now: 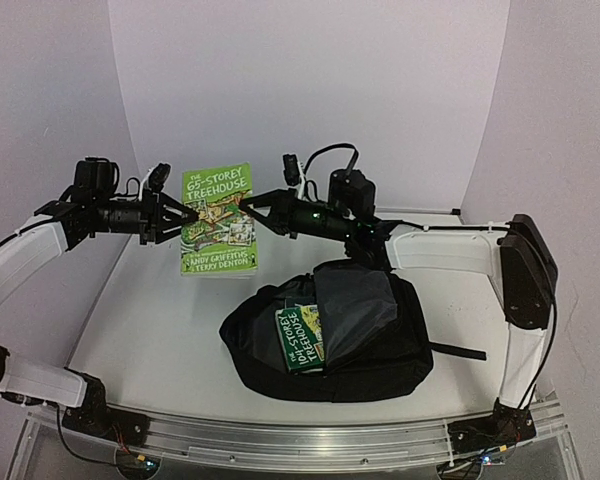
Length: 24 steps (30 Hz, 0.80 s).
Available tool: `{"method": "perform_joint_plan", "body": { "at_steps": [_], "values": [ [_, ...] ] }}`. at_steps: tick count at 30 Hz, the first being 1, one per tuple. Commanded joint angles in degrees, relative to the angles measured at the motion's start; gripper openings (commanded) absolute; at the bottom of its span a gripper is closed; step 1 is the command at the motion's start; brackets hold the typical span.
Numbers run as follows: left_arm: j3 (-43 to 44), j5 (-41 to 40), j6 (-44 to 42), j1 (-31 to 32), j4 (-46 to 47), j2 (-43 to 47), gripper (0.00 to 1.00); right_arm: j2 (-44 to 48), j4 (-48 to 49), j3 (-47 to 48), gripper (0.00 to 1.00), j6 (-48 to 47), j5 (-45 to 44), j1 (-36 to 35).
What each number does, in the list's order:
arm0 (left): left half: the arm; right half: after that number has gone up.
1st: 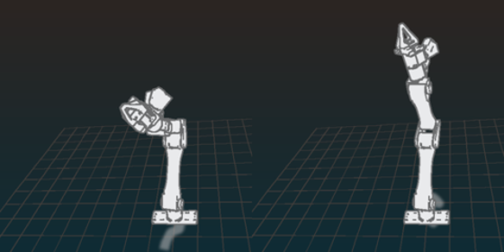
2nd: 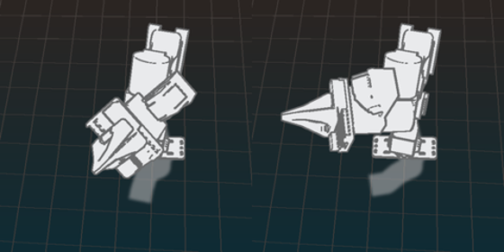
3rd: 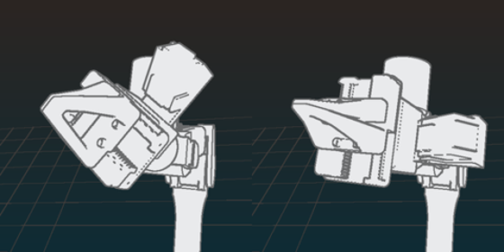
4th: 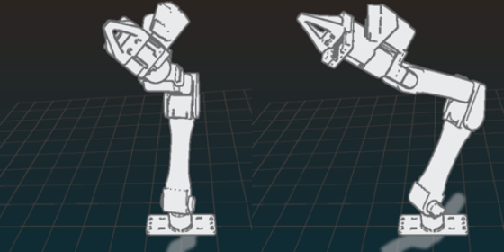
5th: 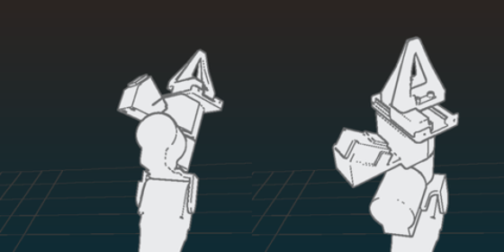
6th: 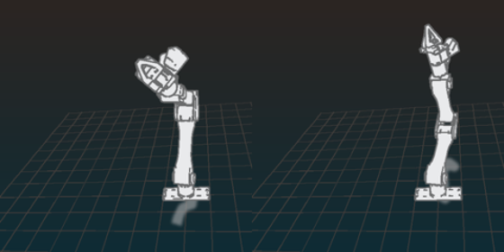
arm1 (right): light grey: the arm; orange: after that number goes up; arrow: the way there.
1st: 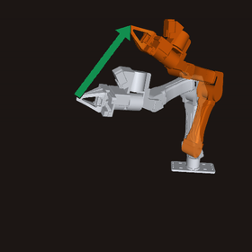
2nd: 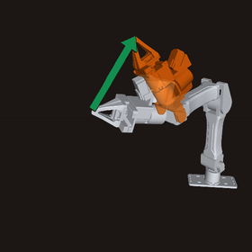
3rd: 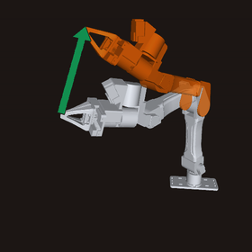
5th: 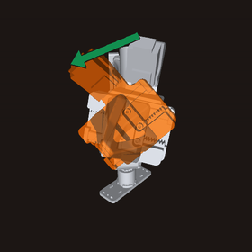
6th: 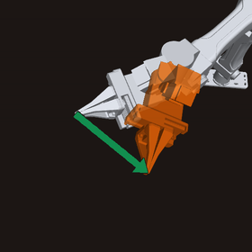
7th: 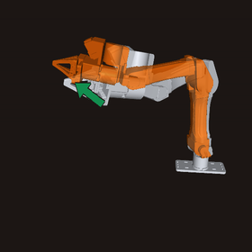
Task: Pack the student bag
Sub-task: Pick up the book from the center of the board.
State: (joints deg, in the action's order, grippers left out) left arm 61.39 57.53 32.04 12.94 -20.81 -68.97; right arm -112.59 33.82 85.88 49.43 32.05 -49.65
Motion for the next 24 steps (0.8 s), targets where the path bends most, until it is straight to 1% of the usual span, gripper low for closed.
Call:
{"method": "perform_joint_plan", "body": {
  "at_steps": [1,3,4,5,6,9,11,13,14,17,20,22,24],
  "values": [
    [2.0,3.3,0.62,1.37,4.93,-1.81,0.24,5.99,6.76,-1.02,0.0,0.05,0.68,-0.52],
    [1.68,3.35,0.6,1.85,5.99,-2.14,0.08,6.74,6.31,-2.02,0.01,-0.18,0.22,-0.51],
    [1.8,3.21,0.21,1.84,5.69,-2.17,0.04,7.51,5.77,-2.6,0.12,-0.89,-0.41,-0.36],
    [2.08,2.98,-0.8,1.87,4.95,-2.23,0.01,8.34,5.18,-3.55,0.3,-1.63,-1.14,-0.18],
    [2.61,2.65,-2.5,1.88,3.37,-2.32,0.0,9.44,4.48,-4.77,0.46,-2.69,-1.81,0.14],
    [4.45,-0.59,-7.12,2.44,-2.82,-2.5,0.0,13.82,-0.33,-7.69,0.71,-6.51,-2.41,1.47],
    [5.33,-2.64,-10.11,4.28,-6.22,-2.51,0.0,17.39,-7.08,-8.52,0.87,-11.27,-3.31,2.25],
    [5.44,-1.97,-11.77,6.61,-7.16,-2.73,0.0,20.48,-16.04,-8.18,0.95,-17.33,-6.16,2.58],
    [5.7,-1.17,-12.84,7.54,-7.92,-3.08,0.0,22.12,-21.48,-7.84,0.97,-20.95,-7.6,2.59],
    [8.36,0.02,-16.7,10.8,-13.07,-5.03,0.0,25.08,-34.79,-5.43,0.98,-29.69,-10.15,2.64],
    [13.13,1.54,-21.02,15.38,-20.4,-8.6,0.0,25.11,-47.29,-1.61,0.98,-35.52,-5.77,2.61],
    [15.81,2.33,-23.52,18.85,-23.56,-10.97,0.0,24.92,-51.59,-0.03,0.98,-36.99,-1.38,2.58],
    [17.62,4.04,-24.3,20.87,-24.78,-12.51,0.0,24.88,-54.61,0.43,0.98,-38.09,2.69,2.61]
  ]
}}
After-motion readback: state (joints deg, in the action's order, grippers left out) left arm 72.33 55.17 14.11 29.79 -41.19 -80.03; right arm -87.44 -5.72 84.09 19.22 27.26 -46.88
